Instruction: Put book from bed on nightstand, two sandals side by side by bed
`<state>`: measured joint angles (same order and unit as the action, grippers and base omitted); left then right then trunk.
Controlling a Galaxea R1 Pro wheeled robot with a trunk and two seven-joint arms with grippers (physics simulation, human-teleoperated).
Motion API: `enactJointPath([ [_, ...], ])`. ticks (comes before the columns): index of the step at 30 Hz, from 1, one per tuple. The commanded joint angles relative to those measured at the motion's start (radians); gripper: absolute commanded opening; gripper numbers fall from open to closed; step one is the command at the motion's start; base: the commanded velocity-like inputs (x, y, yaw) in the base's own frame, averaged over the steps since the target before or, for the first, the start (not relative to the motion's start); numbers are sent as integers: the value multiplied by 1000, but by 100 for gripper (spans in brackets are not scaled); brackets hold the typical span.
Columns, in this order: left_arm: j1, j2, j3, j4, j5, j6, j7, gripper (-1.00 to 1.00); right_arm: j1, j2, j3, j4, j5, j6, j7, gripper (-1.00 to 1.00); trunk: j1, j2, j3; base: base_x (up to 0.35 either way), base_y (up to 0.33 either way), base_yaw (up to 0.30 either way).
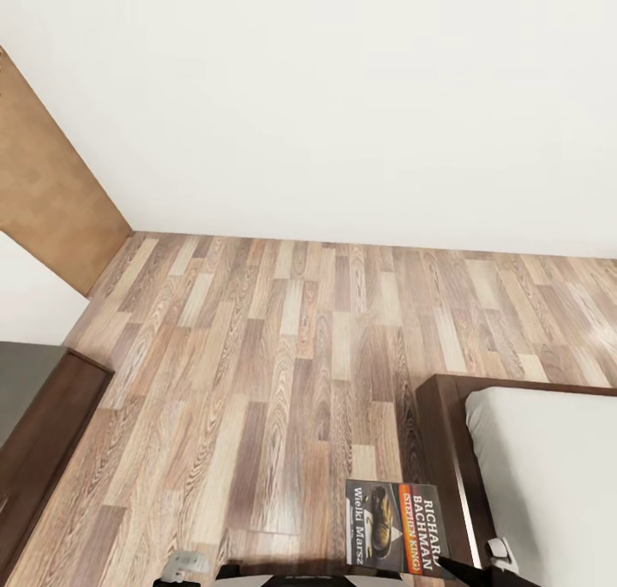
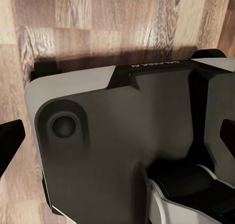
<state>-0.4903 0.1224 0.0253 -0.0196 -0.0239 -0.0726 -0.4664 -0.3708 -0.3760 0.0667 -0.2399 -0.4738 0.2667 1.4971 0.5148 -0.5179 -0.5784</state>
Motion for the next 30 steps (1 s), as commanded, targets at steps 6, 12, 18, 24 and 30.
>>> enactJointPath([
  [6, -1, 0, 2, 1, -1, -4, -3, 100, 0, -1, 7, 1, -8, -3, 2, -100, 0, -1, 9, 0, 0, 0],
  [12, -1, -5, 3, 1, 3, -3, -3, 100, 0, -1, 8, 1, -8, -6, 2, -100, 0, -1, 18, 0, 0, 0],
  [18, -1, -6, 4, 1, 3, -3, -3, 100, 0, -1, 8, 1, -8, -6, 2, -100, 0, -1, 28, 0, 0, 0],
  [24, -1, -7, 4, 1, 2, -3, -3, 100, 0, -1, 7, 1, -8, -6, 2, -100, 0, -1, 38, 0, 0, 0],
  [30, -1, -9, 4, 1, 1, -3, -3, 100, 0, 0, 8, -1, -8, -6, 2, -100, 0, -1, 47, 0, 0, 0],
])
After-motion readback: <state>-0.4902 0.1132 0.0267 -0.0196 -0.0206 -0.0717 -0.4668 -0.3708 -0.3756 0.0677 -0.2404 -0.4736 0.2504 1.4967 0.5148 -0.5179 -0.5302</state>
